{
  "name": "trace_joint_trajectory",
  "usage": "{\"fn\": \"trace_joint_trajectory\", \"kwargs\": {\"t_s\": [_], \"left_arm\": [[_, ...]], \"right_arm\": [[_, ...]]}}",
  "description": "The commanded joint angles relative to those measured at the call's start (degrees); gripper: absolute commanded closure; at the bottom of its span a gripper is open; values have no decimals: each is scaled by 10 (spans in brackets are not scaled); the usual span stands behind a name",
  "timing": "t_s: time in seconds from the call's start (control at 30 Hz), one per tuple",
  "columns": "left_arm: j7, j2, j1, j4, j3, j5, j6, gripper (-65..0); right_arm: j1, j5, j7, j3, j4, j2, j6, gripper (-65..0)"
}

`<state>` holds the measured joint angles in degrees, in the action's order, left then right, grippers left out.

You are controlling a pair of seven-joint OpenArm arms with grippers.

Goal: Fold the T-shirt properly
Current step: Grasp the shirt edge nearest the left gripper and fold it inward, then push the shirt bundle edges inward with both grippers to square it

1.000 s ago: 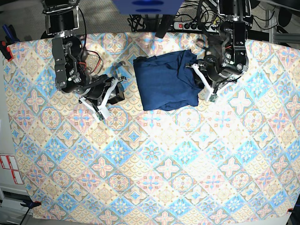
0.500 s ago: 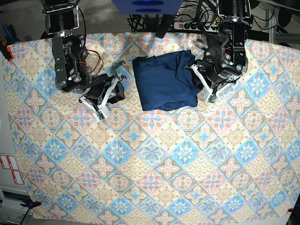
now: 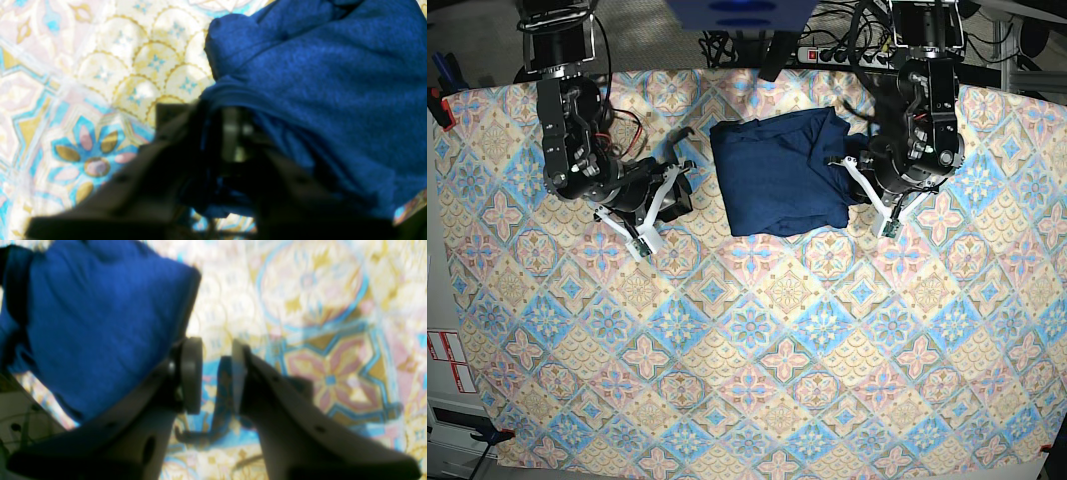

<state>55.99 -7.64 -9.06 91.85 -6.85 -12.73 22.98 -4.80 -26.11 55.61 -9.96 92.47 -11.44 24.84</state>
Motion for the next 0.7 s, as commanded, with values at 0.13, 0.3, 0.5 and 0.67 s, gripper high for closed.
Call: {"fn": "trace_joint_trajectory", "kwargs": {"t_s": [0.13,0.3,0.5,0.67], "left_arm": [[-7,11,28,-14,0,-1,3,0],[-8,12,40,23,0,-7,4,0],[-7,21,41,140,1,-8,5,0],[-6,22,41,145,2,-23,5,0]], "right_arm": [[10,-11,-12,2,25,-2,3,-149],[10,-11,-11,2,29,-2,3,-149],[10,-11,-11,2,29,-2,3,-149],[10,-11,-11,2,29,-2,3,-149]]}}
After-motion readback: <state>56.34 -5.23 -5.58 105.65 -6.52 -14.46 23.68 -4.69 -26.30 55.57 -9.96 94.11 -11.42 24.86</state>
